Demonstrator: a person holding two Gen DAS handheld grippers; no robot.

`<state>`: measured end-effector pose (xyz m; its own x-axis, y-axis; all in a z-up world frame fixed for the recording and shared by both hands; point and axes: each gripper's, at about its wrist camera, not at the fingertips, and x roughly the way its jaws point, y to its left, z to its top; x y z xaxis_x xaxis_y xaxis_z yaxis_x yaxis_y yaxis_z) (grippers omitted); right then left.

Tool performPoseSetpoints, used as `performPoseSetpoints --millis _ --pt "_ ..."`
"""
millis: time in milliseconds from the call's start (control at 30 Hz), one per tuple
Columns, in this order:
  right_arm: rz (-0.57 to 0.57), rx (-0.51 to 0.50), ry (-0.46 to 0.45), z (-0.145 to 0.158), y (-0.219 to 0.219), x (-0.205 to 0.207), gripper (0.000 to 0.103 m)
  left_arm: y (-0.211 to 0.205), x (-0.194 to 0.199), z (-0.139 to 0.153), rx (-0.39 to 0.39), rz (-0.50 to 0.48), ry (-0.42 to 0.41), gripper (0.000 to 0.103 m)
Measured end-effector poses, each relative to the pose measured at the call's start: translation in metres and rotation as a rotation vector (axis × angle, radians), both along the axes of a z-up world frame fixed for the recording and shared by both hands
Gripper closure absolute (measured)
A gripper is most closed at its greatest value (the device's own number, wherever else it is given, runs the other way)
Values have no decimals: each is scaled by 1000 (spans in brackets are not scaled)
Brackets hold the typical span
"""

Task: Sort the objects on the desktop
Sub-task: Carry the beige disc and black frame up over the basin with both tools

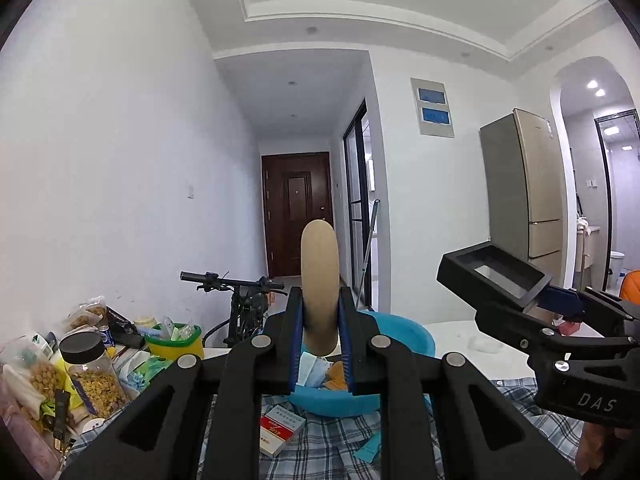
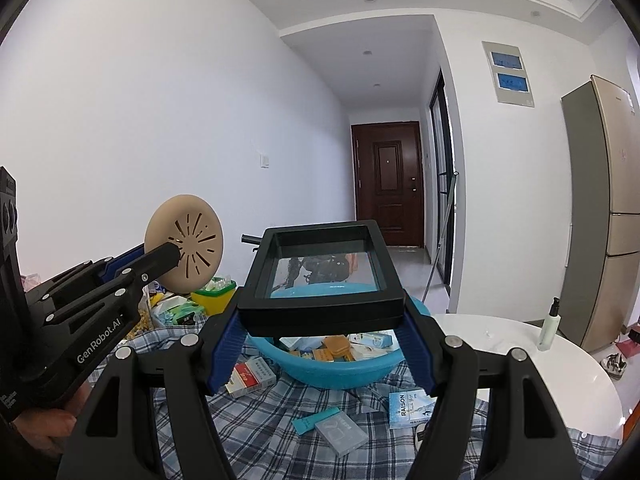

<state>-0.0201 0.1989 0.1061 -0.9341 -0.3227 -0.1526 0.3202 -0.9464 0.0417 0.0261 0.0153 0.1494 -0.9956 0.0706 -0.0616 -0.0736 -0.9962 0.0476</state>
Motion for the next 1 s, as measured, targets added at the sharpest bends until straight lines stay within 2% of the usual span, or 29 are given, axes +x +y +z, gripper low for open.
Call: performPoseSetpoints --millis 600,800,1000 --pt "-17 -6 -21 1 5 1 35 0 -4 1 -3 1 -14 85" --pt "-22 8 -17 3 4 -14 35 -4 -29 1 23 -23 -52 85" --pt "-10 5 -53 7 5 -48 35 1 -65 5 -16 -5 -48 85"
